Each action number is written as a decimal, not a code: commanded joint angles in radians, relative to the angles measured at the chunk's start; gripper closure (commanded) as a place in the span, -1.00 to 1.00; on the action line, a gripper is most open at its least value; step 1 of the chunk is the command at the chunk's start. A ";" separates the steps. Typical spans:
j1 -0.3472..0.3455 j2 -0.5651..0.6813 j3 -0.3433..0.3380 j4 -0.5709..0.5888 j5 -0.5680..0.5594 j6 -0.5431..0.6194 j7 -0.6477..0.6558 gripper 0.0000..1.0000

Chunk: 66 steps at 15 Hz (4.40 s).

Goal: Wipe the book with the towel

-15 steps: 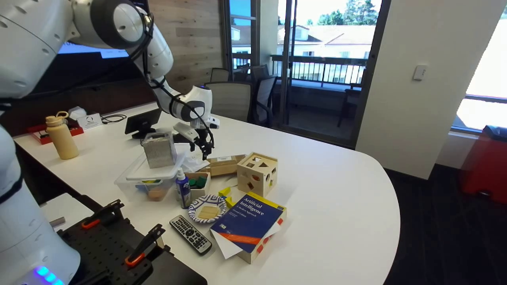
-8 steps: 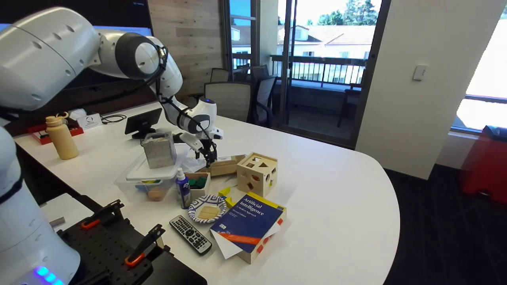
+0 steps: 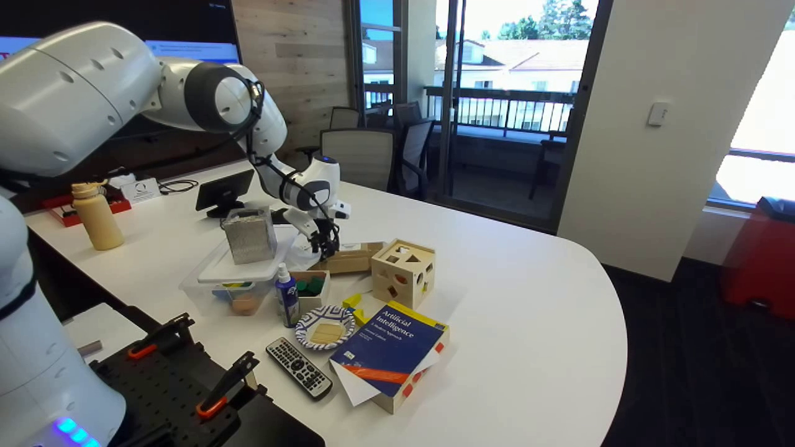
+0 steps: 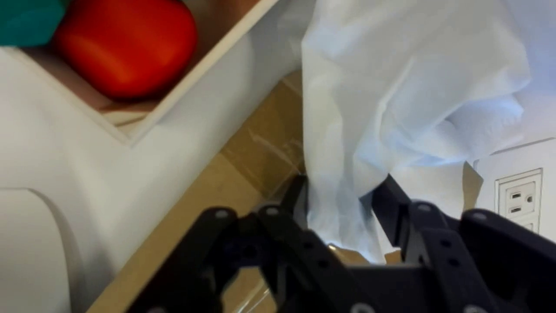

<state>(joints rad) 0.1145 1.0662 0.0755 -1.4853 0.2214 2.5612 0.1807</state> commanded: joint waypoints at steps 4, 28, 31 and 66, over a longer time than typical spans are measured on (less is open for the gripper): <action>0.004 -0.022 -0.011 0.009 -0.011 -0.035 0.038 1.00; -0.439 -0.611 -0.140 -0.630 0.311 0.228 -0.068 0.99; -0.464 -0.518 -0.154 -0.570 0.284 0.220 -0.076 0.99; -0.531 -0.222 -0.135 -0.287 0.222 -0.215 -0.024 0.99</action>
<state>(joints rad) -0.4207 0.8827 -0.0582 -1.7413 0.4415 2.4347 0.1732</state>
